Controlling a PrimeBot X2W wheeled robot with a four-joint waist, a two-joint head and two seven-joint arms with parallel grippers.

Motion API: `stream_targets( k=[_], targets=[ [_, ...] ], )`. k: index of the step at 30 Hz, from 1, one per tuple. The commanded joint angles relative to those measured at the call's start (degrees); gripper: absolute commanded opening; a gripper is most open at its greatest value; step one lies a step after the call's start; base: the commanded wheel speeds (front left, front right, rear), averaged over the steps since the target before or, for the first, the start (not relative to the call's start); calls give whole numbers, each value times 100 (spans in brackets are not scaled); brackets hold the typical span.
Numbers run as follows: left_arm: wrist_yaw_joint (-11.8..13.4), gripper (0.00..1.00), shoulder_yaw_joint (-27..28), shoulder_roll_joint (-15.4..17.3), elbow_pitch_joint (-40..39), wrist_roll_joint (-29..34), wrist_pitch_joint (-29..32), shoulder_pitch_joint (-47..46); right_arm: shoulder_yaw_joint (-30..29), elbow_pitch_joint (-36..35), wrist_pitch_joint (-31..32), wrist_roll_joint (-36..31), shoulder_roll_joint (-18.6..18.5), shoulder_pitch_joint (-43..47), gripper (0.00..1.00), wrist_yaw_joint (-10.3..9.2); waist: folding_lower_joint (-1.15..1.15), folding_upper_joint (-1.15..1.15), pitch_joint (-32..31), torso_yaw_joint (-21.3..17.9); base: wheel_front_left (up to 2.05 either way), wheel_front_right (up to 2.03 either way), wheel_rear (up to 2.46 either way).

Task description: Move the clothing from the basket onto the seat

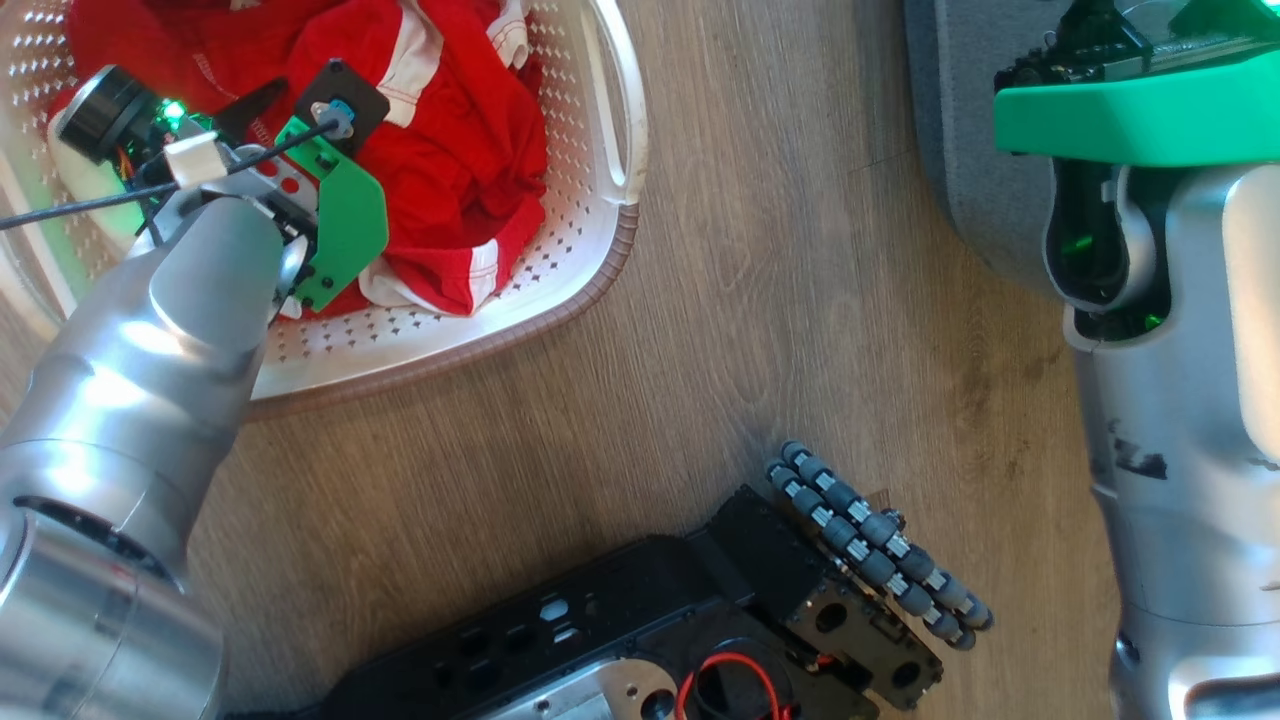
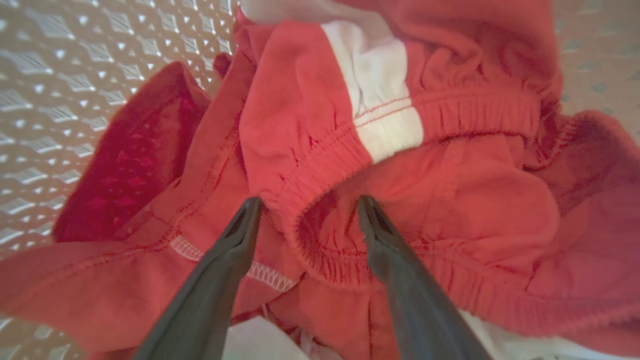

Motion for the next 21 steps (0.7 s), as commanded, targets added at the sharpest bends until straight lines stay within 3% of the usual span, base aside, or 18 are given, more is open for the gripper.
stream_targets(
  k=[1,7,9,21],
  targets=[
    [80,100,27,77,-26,29,101,-64,-9,-209,-26,48,54,348,100,41,0,0,16,7,0,0,0],
    [54,100,123,85,13,-160,215,-73,-28,-241,-26,76,54,386,100,41,0,0,48,16,0,0,0],
    [-20,0,145,79,17,-231,167,-60,-27,-238,-26,99,54,376,100,41,0,0,48,11,0,0,0],
    [-116,0,391,20,27,-653,-363,-16,28,-178,-26,209,54,160,100,41,0,0,-135,-59,0,0,0]
  ],
)
